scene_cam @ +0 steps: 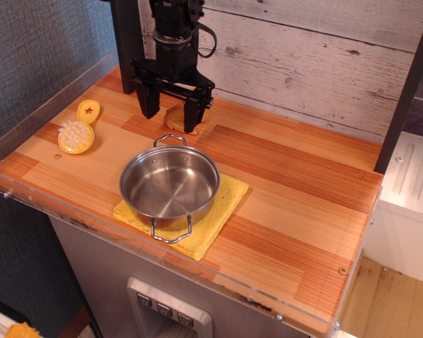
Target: Place the yellow food inside the pan.
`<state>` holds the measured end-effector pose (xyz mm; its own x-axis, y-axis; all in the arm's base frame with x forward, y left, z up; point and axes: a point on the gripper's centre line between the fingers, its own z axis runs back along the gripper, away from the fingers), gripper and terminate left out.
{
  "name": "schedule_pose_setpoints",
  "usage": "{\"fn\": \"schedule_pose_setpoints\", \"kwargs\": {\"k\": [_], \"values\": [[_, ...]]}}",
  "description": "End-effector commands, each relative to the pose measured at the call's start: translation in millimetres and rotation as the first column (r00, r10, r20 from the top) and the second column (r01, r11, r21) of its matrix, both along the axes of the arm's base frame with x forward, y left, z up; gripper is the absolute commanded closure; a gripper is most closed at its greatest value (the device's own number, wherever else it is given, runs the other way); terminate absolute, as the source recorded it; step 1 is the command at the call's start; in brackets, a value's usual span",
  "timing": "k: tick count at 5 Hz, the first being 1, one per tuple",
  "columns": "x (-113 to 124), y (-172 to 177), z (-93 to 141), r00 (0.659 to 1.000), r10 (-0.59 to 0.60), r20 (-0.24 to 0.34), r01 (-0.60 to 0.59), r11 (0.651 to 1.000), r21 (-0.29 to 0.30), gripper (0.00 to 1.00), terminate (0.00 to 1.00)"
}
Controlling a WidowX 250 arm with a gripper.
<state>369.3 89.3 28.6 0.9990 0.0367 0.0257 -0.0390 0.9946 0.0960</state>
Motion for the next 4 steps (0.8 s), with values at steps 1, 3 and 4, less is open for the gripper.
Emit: {"fn": "schedule_pose_setpoints", "kwargs": {"k": [1,3,4], "values": [[27.2,-1.1,8.3,0.998,0.004,0.06,-0.005,1.0,0.018,0.0,0.0],[31.3,2.9,-6.8,0.999,0.024,0.042,-0.024,1.0,0.0,0.0,0.0],[30.1,3.3,-15.5,0.999,0.03,0.02,-0.03,1.0,0.003,0.0,0.0]]}}
